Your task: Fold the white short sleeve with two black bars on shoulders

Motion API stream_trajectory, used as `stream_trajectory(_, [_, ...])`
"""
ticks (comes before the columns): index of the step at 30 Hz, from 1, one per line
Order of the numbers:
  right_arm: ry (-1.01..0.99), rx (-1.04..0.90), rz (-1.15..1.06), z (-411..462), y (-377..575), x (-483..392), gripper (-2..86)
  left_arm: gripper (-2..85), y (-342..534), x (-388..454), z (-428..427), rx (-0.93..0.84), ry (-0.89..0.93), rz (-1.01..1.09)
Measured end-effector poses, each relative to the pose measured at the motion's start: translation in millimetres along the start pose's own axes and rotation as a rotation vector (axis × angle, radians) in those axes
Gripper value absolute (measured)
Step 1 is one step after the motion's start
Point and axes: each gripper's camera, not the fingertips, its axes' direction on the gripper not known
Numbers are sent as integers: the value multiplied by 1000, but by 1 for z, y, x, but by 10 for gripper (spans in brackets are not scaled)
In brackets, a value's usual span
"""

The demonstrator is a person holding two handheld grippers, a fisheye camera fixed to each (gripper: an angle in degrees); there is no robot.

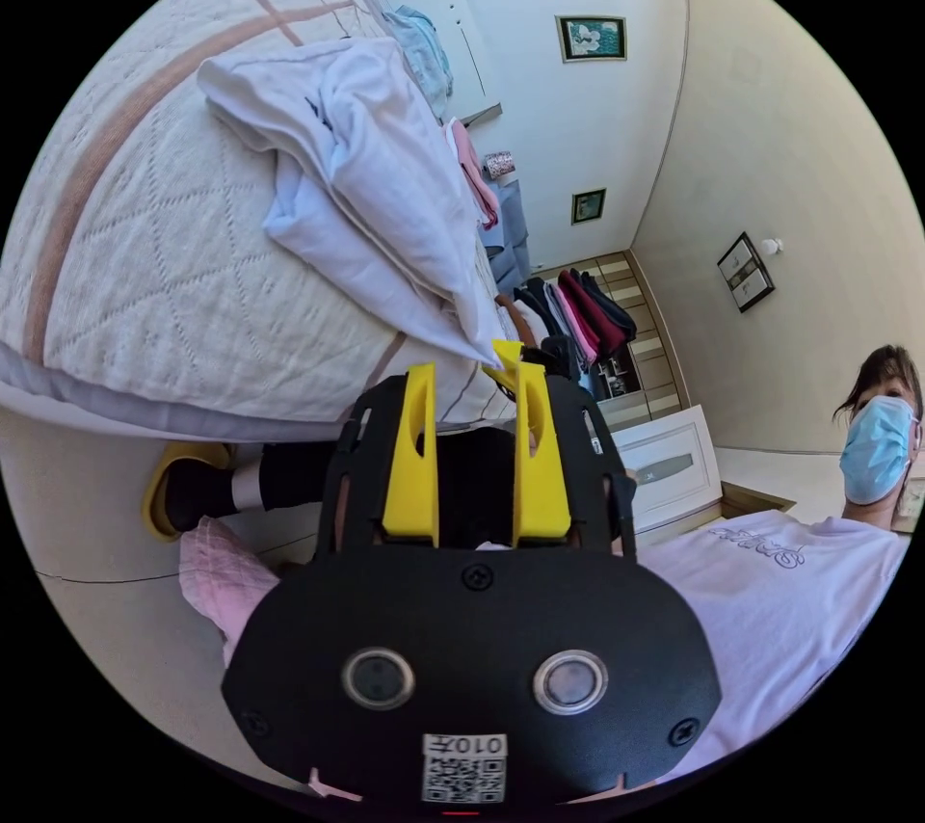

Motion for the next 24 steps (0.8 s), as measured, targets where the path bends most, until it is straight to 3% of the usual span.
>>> stream_trajectory(5, [15, -16, -14, -28, 9, -6, 51, 120, -13, -18, 10, 37, 81, -80])
stream_trajectory(11, [-54, -4, -18, -63, 32, 9, 100, 52, -27, -7, 1, 114, 34, -33])
stream_trajectory(16, [-243, 47, 40, -75, 35, 33, 124, 33, -35, -8, -7, 142, 84, -24])
stream_trajectory(19, [-381, 53, 58, -69, 23, 40, 119, 33, -38, -15, -6, 144, 117, -34])
stream_trajectory(24, [-382, 85, 95, -67, 3, 41, 62, 61, -42, -22, -11, 140, 120, -14])
